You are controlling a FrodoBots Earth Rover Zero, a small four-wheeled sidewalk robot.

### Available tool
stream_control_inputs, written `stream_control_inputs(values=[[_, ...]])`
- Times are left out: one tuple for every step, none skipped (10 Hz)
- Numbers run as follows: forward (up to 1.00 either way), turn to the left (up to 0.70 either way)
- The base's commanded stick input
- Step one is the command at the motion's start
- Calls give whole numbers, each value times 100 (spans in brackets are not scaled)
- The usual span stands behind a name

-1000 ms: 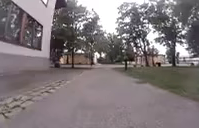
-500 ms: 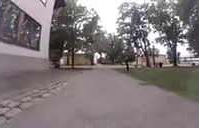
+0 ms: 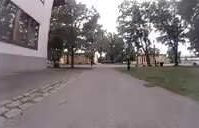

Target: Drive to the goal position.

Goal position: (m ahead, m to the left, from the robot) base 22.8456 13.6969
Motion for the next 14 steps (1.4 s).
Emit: stream_control_inputs(values=[[60, 0], [60, 0], [60, 0], [60, 0], [60, 0], [60, 0], [60, 0], [60, 0], [60, 0], [60, 0], [60, 0], [60, 0], [60, 0], [60, 0]])
